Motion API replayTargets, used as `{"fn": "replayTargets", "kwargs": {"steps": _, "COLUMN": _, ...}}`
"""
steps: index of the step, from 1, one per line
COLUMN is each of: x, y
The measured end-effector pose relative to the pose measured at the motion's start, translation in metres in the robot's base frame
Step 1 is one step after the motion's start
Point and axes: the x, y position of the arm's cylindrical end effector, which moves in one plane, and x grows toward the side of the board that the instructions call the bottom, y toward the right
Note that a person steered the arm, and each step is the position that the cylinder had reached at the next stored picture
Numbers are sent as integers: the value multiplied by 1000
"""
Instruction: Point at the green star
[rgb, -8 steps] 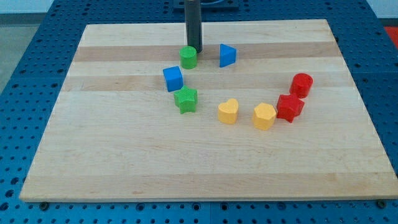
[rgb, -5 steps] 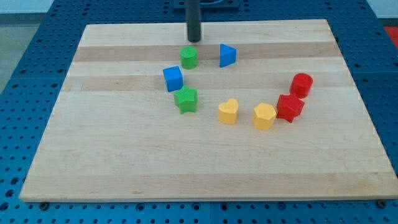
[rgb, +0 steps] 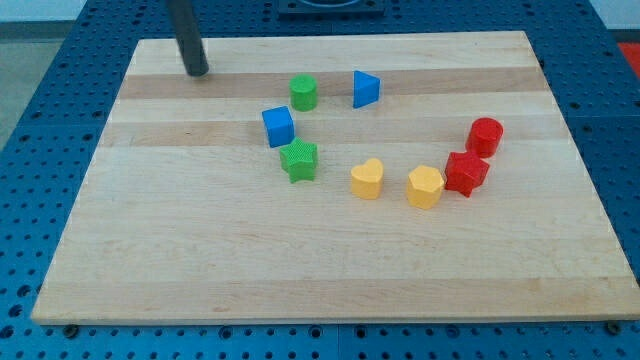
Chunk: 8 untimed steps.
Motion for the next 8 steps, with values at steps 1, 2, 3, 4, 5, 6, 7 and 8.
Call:
{"fn": "replayTargets", "kwargs": {"steps": 1, "x": 43, "y": 30}}
{"fn": "replayTargets", "kwargs": {"steps": 2, "x": 100, "y": 43}}
{"fn": "replayTargets", "kwargs": {"steps": 3, "x": 141, "y": 85}}
{"fn": "replayTargets", "kwargs": {"steps": 4, "x": 165, "y": 111}}
{"fn": "replayTargets", "kwargs": {"steps": 5, "x": 185, "y": 110}}
{"fn": "replayTargets", "kwargs": {"steps": 6, "x": 169, "y": 87}}
{"fn": "replayTargets", "kwargs": {"steps": 7, "x": 160, "y": 102}}
{"fn": "replayTargets", "kwargs": {"steps": 8, "x": 139, "y": 112}}
